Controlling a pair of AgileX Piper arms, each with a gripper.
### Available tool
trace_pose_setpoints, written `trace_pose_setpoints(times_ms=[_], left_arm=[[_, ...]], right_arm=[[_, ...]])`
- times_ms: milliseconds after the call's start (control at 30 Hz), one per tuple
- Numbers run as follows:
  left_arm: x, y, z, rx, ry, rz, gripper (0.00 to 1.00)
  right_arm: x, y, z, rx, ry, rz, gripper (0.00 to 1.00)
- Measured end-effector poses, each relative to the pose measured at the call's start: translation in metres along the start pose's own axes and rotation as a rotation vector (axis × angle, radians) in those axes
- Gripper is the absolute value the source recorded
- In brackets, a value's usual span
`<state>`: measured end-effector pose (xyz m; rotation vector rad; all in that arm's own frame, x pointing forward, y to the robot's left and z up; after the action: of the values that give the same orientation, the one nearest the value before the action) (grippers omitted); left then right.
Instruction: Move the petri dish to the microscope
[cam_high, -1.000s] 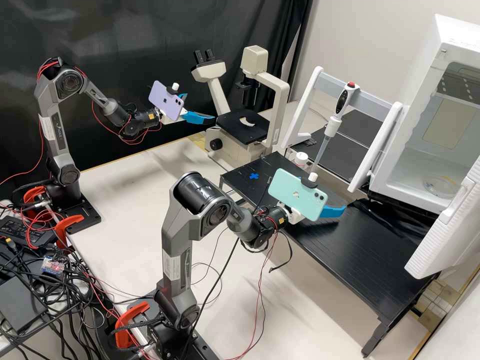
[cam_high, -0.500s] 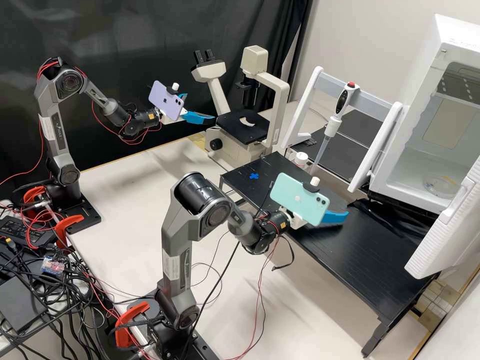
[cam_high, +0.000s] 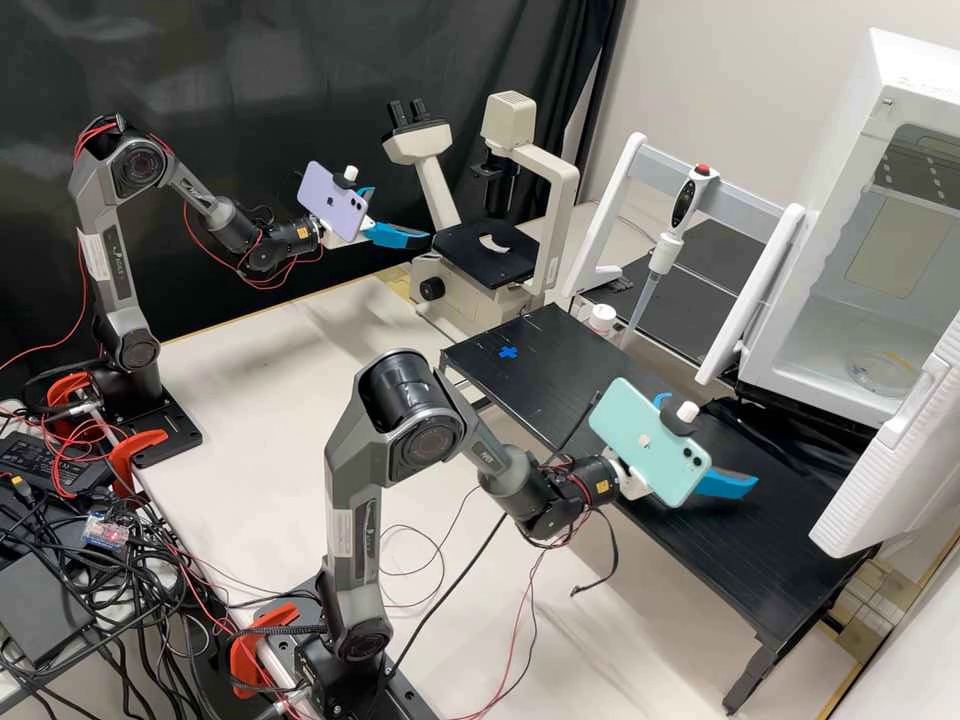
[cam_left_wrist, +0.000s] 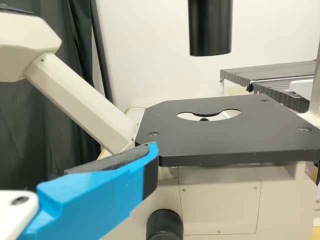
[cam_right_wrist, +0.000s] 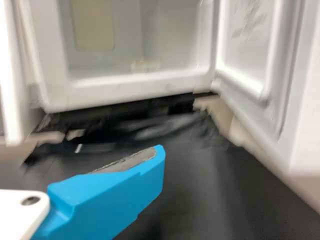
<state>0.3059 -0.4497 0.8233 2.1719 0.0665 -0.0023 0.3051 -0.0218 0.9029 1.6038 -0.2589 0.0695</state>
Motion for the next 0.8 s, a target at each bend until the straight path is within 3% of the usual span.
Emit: trace_pose_setpoints(times_ms=[400, 633, 800], left_arm=[[0.000, 0.000, 0.000, 0.000, 0.000, 0.000, 1.00], [0.000, 0.000, 0.000, 0.000, 0.000, 0.000, 1.00], [0.000, 0.000, 0.000, 0.000, 0.000, 0.000, 1.00]], right_arm=[[0.078, 0.035, -0.016, 0.016, -0.034, 0.097, 1.00], [0.126, 0.040, -0.032, -0.011, -0.035, 0.099, 1.00], [0.161, 0.038, -0.041, -0.053, -0.037, 0.085, 1.00]])
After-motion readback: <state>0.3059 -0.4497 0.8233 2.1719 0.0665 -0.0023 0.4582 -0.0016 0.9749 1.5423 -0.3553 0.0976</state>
